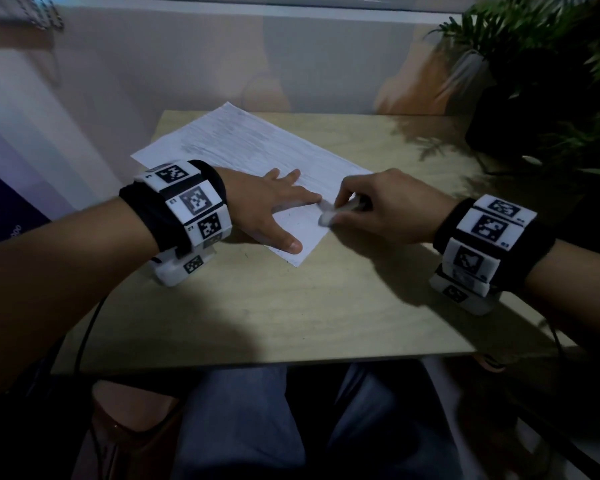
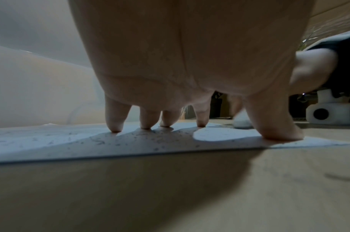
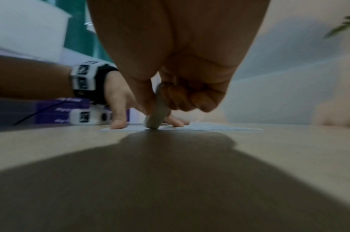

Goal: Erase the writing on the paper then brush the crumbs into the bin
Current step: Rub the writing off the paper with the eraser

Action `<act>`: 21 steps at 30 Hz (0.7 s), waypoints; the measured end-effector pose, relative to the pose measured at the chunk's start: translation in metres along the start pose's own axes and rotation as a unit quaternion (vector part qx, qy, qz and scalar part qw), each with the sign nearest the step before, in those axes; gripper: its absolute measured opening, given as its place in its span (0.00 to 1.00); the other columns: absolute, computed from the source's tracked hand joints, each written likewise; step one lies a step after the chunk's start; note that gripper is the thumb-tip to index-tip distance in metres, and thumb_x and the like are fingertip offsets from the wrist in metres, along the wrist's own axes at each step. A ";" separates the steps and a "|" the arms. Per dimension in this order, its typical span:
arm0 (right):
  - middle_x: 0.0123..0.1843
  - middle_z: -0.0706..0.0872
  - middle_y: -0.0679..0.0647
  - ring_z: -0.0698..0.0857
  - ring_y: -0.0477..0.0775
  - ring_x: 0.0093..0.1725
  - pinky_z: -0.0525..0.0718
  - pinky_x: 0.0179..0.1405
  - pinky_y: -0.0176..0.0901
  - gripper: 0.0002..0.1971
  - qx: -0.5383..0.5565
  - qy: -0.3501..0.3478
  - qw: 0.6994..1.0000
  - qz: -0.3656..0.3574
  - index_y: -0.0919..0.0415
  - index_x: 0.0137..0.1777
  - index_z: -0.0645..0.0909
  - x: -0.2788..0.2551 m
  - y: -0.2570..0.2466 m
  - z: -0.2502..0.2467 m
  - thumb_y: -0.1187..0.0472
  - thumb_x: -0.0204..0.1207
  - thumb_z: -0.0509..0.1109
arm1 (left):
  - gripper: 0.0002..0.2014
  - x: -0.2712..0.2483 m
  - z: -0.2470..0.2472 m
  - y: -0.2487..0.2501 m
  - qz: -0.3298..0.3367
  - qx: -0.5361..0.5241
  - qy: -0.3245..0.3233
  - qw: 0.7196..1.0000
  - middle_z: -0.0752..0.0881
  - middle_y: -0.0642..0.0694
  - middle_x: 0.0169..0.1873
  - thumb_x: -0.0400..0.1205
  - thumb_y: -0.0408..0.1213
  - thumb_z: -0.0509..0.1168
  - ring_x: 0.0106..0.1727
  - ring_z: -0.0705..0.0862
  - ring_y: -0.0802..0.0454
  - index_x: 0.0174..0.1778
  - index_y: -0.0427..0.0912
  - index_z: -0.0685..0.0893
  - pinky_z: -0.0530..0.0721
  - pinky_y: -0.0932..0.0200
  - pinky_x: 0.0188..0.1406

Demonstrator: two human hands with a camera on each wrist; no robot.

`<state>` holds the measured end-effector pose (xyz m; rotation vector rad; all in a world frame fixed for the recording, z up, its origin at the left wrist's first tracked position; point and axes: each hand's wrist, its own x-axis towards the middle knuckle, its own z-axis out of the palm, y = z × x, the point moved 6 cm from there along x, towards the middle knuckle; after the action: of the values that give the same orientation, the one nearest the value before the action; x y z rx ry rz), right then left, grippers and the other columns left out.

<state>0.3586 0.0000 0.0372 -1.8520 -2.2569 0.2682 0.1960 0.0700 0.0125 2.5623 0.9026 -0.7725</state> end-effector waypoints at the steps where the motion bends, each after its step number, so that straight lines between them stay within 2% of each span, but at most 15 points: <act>1: 0.37 0.82 0.44 0.81 0.53 0.39 0.79 0.39 0.47 0.18 -0.014 0.017 0.999 0.025 0.49 0.49 0.82 0.003 0.009 -0.003 0.35 0.77 0.71 | 0.49 0.000 0.000 0.000 0.001 0.002 0.000 1.000 0.30 0.51 0.88 0.78 0.69 0.65 0.89 0.33 0.44 0.88 0.69 0.40 0.43 0.36 0.88; 3: 0.41 0.85 0.51 0.82 0.59 0.42 0.83 0.43 0.53 0.16 -0.038 0.027 0.998 0.044 0.51 0.52 0.82 0.006 0.015 -0.004 0.39 0.79 0.69 | 0.49 -0.001 -0.001 0.001 0.002 0.002 0.002 1.000 0.30 0.51 0.88 0.78 0.69 0.65 0.89 0.33 0.43 0.88 0.68 0.40 0.43 0.35 0.88; 4: 0.43 0.86 0.52 0.83 0.60 0.43 0.84 0.44 0.54 0.15 -0.039 0.021 0.999 0.025 0.51 0.53 0.82 0.005 0.009 -0.002 0.41 0.80 0.68 | 0.49 -0.001 -0.001 0.000 0.002 0.001 0.003 1.000 0.30 0.51 0.88 0.78 0.69 0.65 0.89 0.33 0.43 0.88 0.68 0.40 0.43 0.35 0.88; 7: 0.43 0.87 0.48 0.81 0.52 0.40 0.79 0.43 0.46 0.15 0.011 -0.016 0.998 -0.065 0.53 0.54 0.85 -0.002 -0.016 0.007 0.42 0.80 0.68 | 0.49 -0.001 -0.001 0.000 0.002 0.000 0.004 1.000 0.30 0.52 0.88 0.78 0.69 0.66 0.89 0.33 0.45 0.88 0.69 0.41 0.43 0.35 0.88; 9: 0.41 0.87 0.47 0.80 0.50 0.38 0.78 0.41 0.45 0.16 0.030 -0.022 0.998 -0.051 0.53 0.52 0.86 -0.001 -0.010 0.005 0.41 0.80 0.69 | 0.49 -0.002 0.000 0.001 -0.001 -0.001 0.002 1.000 0.30 0.53 0.88 0.79 0.68 0.66 0.89 0.32 0.46 0.88 0.69 0.41 0.43 0.35 0.88; 11: 0.43 0.87 0.51 0.83 0.56 0.42 0.81 0.43 0.49 0.17 -0.012 0.003 1.000 -0.003 0.52 0.51 0.85 0.005 0.006 0.001 0.39 0.82 0.67 | 0.49 -0.002 0.000 0.000 -0.003 -0.004 0.003 1.000 0.30 0.52 0.88 0.79 0.68 0.66 0.89 0.33 0.45 0.88 0.69 0.41 0.43 0.35 0.88; 13: 0.46 0.87 0.55 0.83 0.62 0.45 0.81 0.44 0.52 0.15 -0.060 0.027 0.997 0.029 0.53 0.51 0.83 0.007 0.014 0.001 0.42 0.83 0.65 | 0.49 -0.003 0.000 0.001 -0.001 -0.005 0.003 1.000 0.30 0.52 0.88 0.79 0.68 0.66 0.89 0.33 0.45 0.88 0.68 0.41 0.43 0.36 0.88; 15: 0.47 0.87 0.54 0.79 0.58 0.42 0.78 0.42 0.50 0.14 -0.065 0.018 0.998 0.002 0.53 0.52 0.82 0.005 0.003 0.006 0.43 0.83 0.64 | 0.49 -0.004 -0.001 0.001 0.001 -0.003 0.002 1.000 0.30 0.51 0.88 0.79 0.68 0.66 0.89 0.33 0.44 0.88 0.68 0.41 0.43 0.37 0.88; 18: 0.44 0.87 0.47 0.79 0.50 0.39 0.75 0.41 0.45 0.18 -0.002 -0.022 0.998 -0.052 0.52 0.52 0.86 -0.002 -0.015 0.009 0.38 0.80 0.66 | 0.49 -0.004 -0.001 0.001 0.000 0.000 0.001 1.000 0.30 0.51 0.88 0.79 0.67 0.66 0.89 0.33 0.44 0.88 0.67 0.40 0.43 0.37 0.88; 19: 0.43 0.88 0.47 0.79 0.50 0.39 0.75 0.40 0.45 0.19 0.008 -0.021 0.999 -0.044 0.52 0.52 0.87 0.000 -0.012 0.007 0.37 0.79 0.67 | 0.49 -0.004 -0.001 0.001 -0.001 0.001 0.000 1.000 0.30 0.51 0.88 0.79 0.68 0.66 0.89 0.33 0.44 0.88 0.67 0.40 0.43 0.37 0.88; 21: 0.42 0.87 0.50 0.82 0.56 0.41 0.78 0.41 0.48 0.20 -0.022 0.001 1.000 0.006 0.53 0.49 0.86 0.007 0.004 0.001 0.36 0.80 0.66 | 0.49 -0.003 0.000 0.001 -0.003 0.003 -0.001 1.000 0.30 0.52 0.88 0.79 0.69 0.65 0.89 0.33 0.44 0.88 0.68 0.40 0.43 0.36 0.88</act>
<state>0.3607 0.0079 0.0352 -1.8875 -2.2676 0.2208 0.1946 0.0679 0.0144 2.5655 0.9089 -0.7805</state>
